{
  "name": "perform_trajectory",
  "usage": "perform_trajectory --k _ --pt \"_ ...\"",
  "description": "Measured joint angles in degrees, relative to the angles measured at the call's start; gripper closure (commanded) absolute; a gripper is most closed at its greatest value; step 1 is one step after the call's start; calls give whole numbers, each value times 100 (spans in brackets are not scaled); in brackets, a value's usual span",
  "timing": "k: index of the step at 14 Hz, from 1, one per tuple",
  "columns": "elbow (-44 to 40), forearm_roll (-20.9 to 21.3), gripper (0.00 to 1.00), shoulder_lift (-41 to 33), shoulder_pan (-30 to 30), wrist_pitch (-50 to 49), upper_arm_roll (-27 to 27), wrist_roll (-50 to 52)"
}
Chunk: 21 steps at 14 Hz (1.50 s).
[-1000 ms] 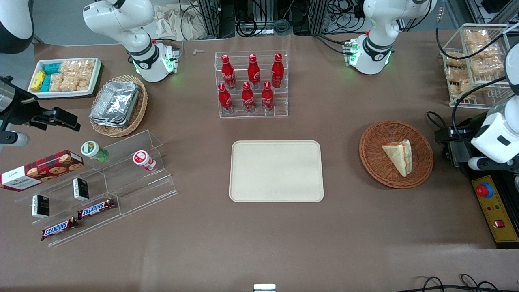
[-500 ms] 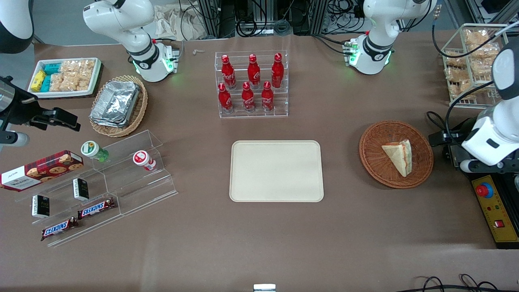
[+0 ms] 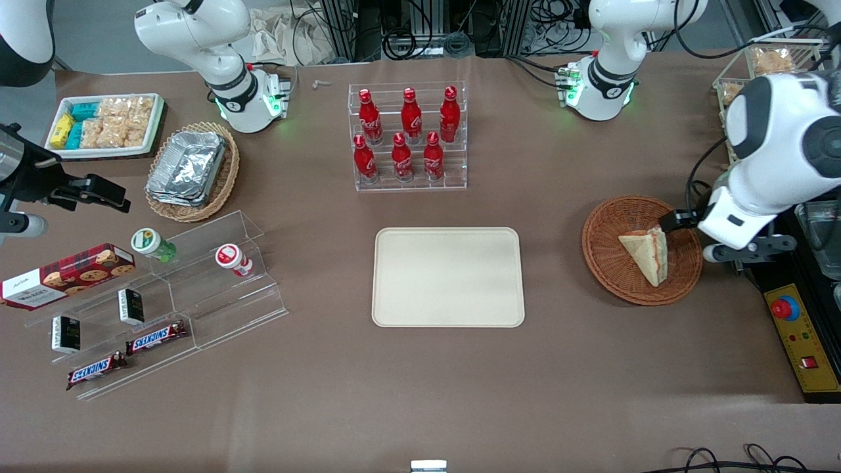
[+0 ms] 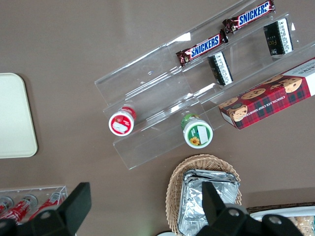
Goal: Place sandwich from basket to tray
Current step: 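Move the left gripper down over the wrapped sandwich in the wicker basket, then close the left gripper on the sandwich and lift it from the basket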
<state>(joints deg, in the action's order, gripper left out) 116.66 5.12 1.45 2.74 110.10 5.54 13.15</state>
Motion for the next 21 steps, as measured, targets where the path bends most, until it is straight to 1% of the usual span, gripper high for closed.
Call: perform_trajectory --k 3,6,17,18,19,20,21 --pt "500 -162 0 91 151 465 -7 75" --pt "871 -194 0 235 280 967 -13 78" --pt "963 -196 1 1141 352 1666 -16 505" --pt "963 -196 2 1208 352 1730 -16 521" --pt "964 -195 7 1266 351 1796 -16 553" --pt "964 -195 17 1322 351 1849 -16 586" --pt "964 -195 32 1373 351 1910 -16 613"
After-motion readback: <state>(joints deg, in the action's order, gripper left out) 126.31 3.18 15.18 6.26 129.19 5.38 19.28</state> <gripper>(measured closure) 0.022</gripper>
